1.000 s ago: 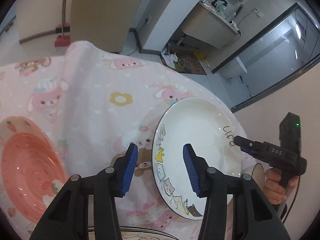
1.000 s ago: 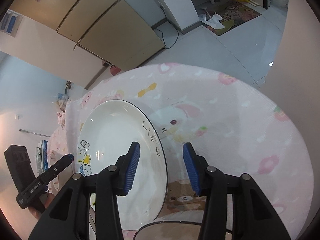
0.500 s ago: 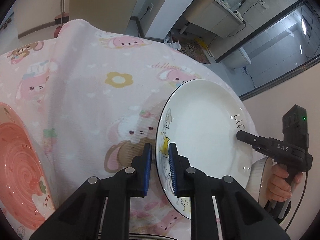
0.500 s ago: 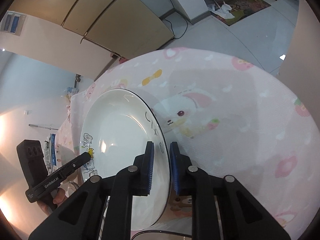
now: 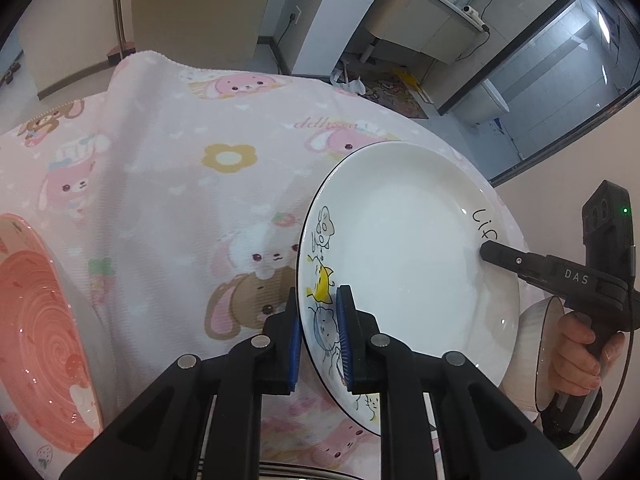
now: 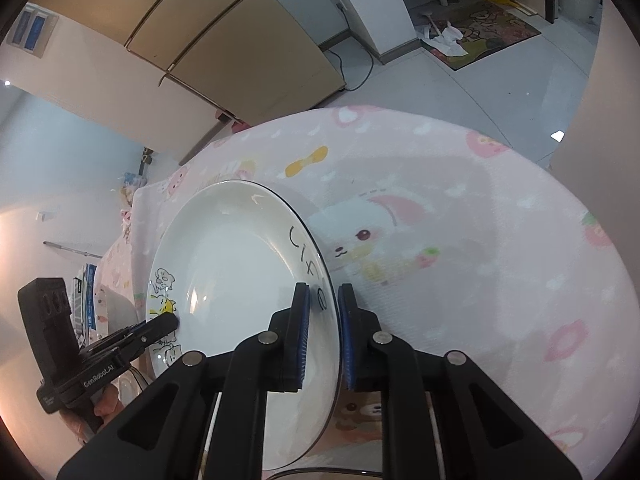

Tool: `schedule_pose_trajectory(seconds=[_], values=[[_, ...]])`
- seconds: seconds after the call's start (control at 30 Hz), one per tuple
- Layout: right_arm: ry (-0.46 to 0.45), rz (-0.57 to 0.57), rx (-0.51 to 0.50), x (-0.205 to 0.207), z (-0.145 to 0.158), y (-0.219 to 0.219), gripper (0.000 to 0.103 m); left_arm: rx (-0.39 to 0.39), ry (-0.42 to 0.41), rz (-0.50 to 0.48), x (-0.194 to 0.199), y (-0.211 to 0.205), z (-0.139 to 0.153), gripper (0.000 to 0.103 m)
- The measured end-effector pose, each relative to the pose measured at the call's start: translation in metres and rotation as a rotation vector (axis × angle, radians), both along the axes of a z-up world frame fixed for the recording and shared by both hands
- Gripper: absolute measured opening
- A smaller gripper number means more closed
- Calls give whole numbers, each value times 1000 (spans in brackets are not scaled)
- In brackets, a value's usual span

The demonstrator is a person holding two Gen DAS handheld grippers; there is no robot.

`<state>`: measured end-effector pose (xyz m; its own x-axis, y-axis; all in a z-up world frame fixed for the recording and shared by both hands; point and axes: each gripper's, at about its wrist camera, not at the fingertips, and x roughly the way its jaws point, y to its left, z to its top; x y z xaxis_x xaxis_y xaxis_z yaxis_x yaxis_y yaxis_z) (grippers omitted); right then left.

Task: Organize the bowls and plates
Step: 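Close both grippers on the 'life' plate rim and lift it, then carry the 'life' plate with both grippers over the stacked plates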

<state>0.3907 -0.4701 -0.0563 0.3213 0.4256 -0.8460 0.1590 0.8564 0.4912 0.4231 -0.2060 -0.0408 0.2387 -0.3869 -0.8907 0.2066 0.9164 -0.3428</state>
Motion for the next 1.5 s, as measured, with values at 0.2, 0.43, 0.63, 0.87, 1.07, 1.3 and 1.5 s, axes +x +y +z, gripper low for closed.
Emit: schedule_pose_trajectory(seconds=[0.2, 0.43, 0.63, 0.87, 1.07, 1.3, 1.5], values=[[-42, 8, -23, -3, 15, 10, 14, 2, -48, 27, -4, 6, 17, 17], [-97, 17, -12, -9, 38, 18, 14, -68, -60, 55, -10, 25, 42, 17], [-137, 15, 24, -18, 60, 22, 14, -74, -112, 75, -25, 33, 74, 17], [-192, 3, 24, -29, 89, 31, 14, -115, -170, 117, -42, 48, 106, 17], [-228, -8, -46, -41, 111, 45, 14, -112, -222, 155, -53, 57, 126, 17], [-250, 3, -71, -47, 125, 58, 16, -83, -301, 183, -73, 61, 150, 17], [-278, 0, -118, -58, 137, 74, 18, -57, -358, 198, -86, 65, 166, 17]])
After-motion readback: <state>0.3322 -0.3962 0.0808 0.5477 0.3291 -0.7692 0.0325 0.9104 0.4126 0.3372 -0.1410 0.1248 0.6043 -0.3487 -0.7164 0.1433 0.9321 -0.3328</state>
